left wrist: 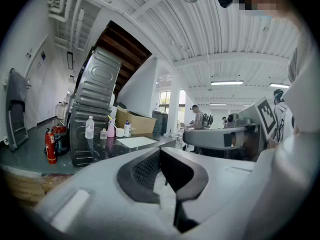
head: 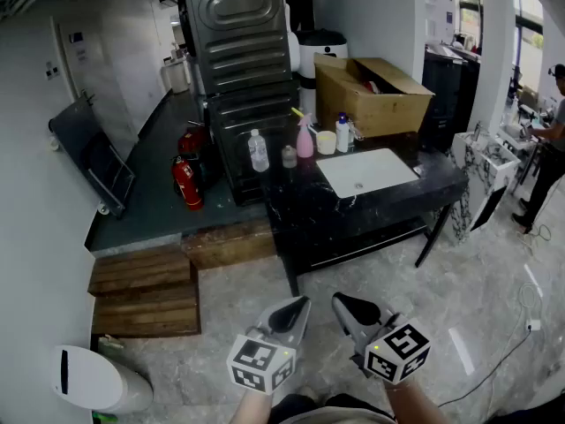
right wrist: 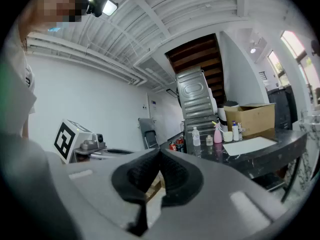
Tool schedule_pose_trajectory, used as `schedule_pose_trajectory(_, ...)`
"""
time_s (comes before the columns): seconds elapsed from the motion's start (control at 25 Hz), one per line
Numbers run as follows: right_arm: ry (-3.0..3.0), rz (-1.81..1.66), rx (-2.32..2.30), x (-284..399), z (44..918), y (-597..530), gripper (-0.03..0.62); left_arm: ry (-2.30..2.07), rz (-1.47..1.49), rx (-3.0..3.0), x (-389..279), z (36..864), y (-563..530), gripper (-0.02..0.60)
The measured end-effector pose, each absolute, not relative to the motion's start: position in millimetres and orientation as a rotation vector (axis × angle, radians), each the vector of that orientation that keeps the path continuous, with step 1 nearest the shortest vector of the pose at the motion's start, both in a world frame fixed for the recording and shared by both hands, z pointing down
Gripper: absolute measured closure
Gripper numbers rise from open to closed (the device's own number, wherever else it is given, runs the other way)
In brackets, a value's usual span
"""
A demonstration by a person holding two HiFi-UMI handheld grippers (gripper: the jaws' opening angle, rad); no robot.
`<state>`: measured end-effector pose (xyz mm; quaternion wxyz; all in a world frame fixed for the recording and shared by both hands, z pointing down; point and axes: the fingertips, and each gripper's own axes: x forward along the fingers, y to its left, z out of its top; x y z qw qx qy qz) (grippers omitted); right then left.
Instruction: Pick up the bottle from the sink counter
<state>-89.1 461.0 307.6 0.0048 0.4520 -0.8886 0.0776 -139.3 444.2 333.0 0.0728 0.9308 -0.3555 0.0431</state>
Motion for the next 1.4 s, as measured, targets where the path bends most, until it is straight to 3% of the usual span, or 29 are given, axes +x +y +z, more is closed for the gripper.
schedule_pose_trajectory(0.8,-2.867,0.277,1.384,-109.9,306.7,433.6,0.591,-1.018,0.037,2.838,-168.1,317.9,416.3,0.575)
schedule_pose_trajectory(1.08,-2.861,0.382,1.428,-120.9,316.8,419.6,0.591,-0.897,-0.122,2.944,-177.5,296.1,403.9,0.575)
schedule_pose_trajectory(1.4,-2.815,0.396,1.487,-114.2,329.4,390.2,0.591,-0.840,-0.015,2.897,-168.7,326.7,377.4,0.575)
